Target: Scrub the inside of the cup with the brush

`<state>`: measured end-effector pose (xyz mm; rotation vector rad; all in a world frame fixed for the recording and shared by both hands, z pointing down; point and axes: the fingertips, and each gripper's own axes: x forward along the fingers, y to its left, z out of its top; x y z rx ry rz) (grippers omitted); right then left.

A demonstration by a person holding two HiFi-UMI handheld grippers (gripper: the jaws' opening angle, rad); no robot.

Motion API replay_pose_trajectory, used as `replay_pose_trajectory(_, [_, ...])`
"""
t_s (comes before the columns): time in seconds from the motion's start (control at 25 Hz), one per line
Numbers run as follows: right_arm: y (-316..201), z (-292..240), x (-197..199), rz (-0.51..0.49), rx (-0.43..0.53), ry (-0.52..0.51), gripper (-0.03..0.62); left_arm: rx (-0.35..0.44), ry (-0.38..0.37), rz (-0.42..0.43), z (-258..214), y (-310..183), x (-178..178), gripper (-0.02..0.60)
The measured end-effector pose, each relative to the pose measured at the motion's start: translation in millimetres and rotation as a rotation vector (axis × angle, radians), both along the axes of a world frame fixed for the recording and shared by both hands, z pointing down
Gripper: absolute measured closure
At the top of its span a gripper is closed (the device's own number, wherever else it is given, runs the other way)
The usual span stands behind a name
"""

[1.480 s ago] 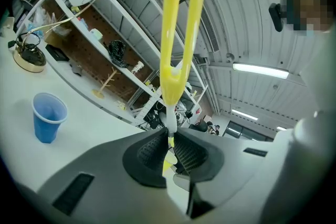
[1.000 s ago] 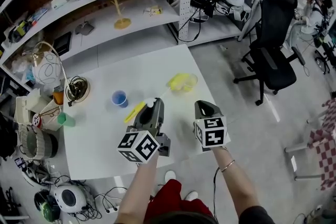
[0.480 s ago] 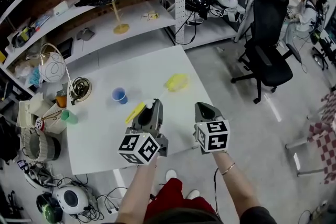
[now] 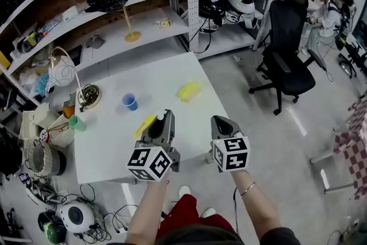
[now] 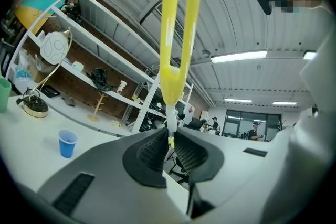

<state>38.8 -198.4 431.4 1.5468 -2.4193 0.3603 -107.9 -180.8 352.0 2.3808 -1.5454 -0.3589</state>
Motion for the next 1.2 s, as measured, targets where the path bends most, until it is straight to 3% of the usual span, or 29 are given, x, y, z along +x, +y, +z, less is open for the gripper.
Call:
replay_pose_trajectory(0.6, [68, -16, 18, -0.004, 0.021, 0.008, 0.576, 0.059, -0.095, -0.05, -24, 70, 13, 0.54])
replay_pose_trajectory(1.2, [143, -35, 27, -0.036, 0.057, -0.01, 0.576, 0.102, -0.131, -0.075, -37, 141, 28, 0.54])
